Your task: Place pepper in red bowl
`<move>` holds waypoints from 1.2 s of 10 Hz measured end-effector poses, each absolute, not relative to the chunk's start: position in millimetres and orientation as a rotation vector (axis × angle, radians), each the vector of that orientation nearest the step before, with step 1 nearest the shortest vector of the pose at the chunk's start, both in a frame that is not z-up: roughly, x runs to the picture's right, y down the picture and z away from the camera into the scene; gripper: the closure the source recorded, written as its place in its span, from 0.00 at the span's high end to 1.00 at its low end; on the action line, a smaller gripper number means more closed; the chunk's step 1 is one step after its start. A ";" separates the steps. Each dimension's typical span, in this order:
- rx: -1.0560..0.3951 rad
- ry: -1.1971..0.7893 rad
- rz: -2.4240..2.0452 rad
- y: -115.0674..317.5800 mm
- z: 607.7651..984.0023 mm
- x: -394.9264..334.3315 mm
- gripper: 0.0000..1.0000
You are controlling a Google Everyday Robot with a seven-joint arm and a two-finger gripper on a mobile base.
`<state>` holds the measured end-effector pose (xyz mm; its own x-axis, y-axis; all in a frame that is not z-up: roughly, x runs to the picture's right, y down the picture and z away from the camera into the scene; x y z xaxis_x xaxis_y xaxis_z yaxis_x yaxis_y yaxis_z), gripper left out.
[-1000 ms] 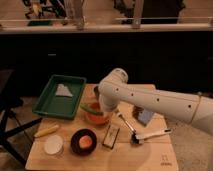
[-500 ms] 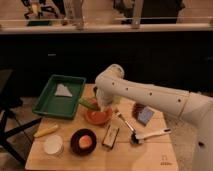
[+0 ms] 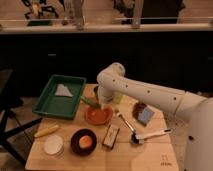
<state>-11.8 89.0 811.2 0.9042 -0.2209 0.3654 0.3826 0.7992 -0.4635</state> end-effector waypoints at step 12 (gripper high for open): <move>-0.608 -0.298 -0.251 102.8 862.5 -21.9 0.00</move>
